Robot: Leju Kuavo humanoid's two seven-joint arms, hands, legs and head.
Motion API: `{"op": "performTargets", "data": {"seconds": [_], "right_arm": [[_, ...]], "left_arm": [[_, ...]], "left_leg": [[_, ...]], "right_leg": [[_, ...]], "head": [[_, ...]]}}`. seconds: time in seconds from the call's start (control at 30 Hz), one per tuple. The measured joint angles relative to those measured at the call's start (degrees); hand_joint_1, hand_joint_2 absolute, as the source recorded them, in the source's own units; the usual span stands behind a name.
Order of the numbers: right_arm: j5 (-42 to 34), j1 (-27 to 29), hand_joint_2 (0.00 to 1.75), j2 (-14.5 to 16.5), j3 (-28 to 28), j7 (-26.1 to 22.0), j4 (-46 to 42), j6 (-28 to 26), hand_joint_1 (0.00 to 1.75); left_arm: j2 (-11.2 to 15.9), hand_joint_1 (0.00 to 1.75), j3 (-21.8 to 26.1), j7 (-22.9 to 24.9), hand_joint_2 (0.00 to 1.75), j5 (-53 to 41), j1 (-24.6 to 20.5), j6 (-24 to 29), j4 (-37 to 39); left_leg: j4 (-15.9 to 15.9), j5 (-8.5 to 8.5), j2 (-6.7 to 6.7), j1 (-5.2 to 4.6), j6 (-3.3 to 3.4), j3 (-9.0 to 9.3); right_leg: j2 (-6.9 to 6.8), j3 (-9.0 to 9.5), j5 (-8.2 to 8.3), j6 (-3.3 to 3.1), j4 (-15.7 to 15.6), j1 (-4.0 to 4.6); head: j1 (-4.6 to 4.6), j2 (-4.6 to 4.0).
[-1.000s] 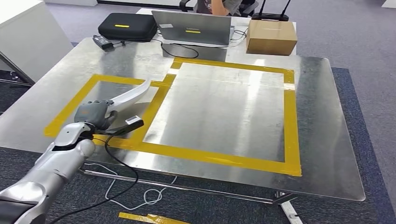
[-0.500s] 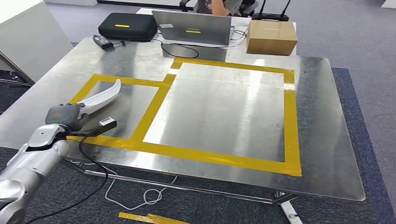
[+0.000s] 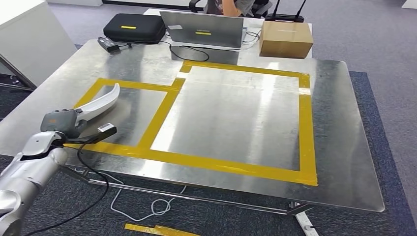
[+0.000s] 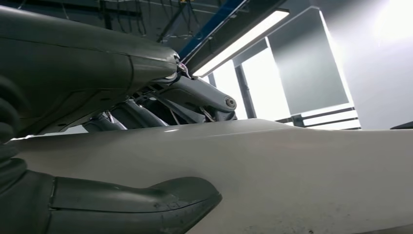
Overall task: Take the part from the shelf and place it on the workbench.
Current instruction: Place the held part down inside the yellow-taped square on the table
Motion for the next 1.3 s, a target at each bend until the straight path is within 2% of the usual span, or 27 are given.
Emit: {"op": "performTargets", "data": {"seconds": [0.2,0.37,0.47,0.57,0.73,1.03,1.23,1.3], "right_arm": [[-0.15,0.07,0.00,0.00,-0.01,-0.01,0.00,-0.32,0.00],[-0.56,0.38,0.00,0.02,-0.04,1.05,0.00,-0.88,0.00],[-0.58,0.66,0.00,0.02,-0.04,1.28,-0.01,-0.97,0.00],[-0.46,0.71,0.00,0.02,-0.04,1.32,-0.02,-0.84,0.00],[-0.19,0.67,0.00,0.02,-0.04,1.21,-0.02,-0.60,0.00],[-0.09,0.66,0.00,0.02,-0.04,1.14,-0.01,-0.58,0.00],[0.15,0.66,0.00,0.02,-0.04,1.27,0.00,-0.78,0.00],[0.25,0.63,0.00,0.02,-0.04,1.32,0.00,-0.78,0.00]], "left_arm": [[-0.34,1.75,1.82,-4.90,1.75,6.86,2.47,0.78,-2.72],[-1.60,1.75,3.47,-11.35,1.75,15.06,9.09,1.78,-11.48],[-2.24,1.75,3.91,-13.45,1.75,17.47,13.83,1.79,-18.63],[-2.60,1.75,3.90,-14.02,1.75,17.72,16.83,1.71,-24.17],[-2.92,1.75,3.73,-14.32,1.75,17.80,18.46,1.14,-28.74],[-3.11,1.75,3.34,-14.60,1.75,17.64,19.21,1.12,-31.15],[-2.84,1.75,2.87,-12.22,1.75,12.09,19.12,1.72,-31.15],[-2.62,0.87,2.64,-10.85,1.75,9.36,18.89,1.84,-30.89]], "left_leg": [[0.00,0.00,0.00,-0.01,0.00,0.00],[0.00,-0.04,0.01,-0.01,-0.02,0.00],[0.00,-0.06,0.03,-0.01,-0.01,-0.02],[0.00,-0.06,0.02,-0.01,-0.01,-0.05],[0.00,-0.05,0.02,-0.01,-0.02,-0.05],[0.00,-0.02,0.02,-0.01,-0.05,-0.05],[0.00,-0.03,0.02,-0.01,-0.04,-0.06],[0.00,-0.03,0.02,-0.01,-0.04,-0.06]], "right_leg": [[-0.01,-0.01,0.00,0.00,-0.01,0.00],[0.05,-0.03,-0.01,0.00,-0.01,-0.01],[0.06,-0.06,-0.02,0.00,-0.02,-0.01],[0.03,-0.09,-0.03,-0.01,-0.03,-0.01],[0.03,-0.09,-0.02,-0.01,-0.03,0.00],[0.03,-0.08,-0.01,-0.02,-0.02,0.00],[0.03,-0.09,-0.02,-0.02,-0.02,0.00],[0.03,-0.10,-0.02,-0.02,-0.02,0.00]], "head": [[-0.01,0.01],[0.00,0.01],[0.00,0.01],[-0.01,0.01],[-0.01,0.00],[-0.01,0.01],[-0.01,0.00],[0.00,0.01]]}}
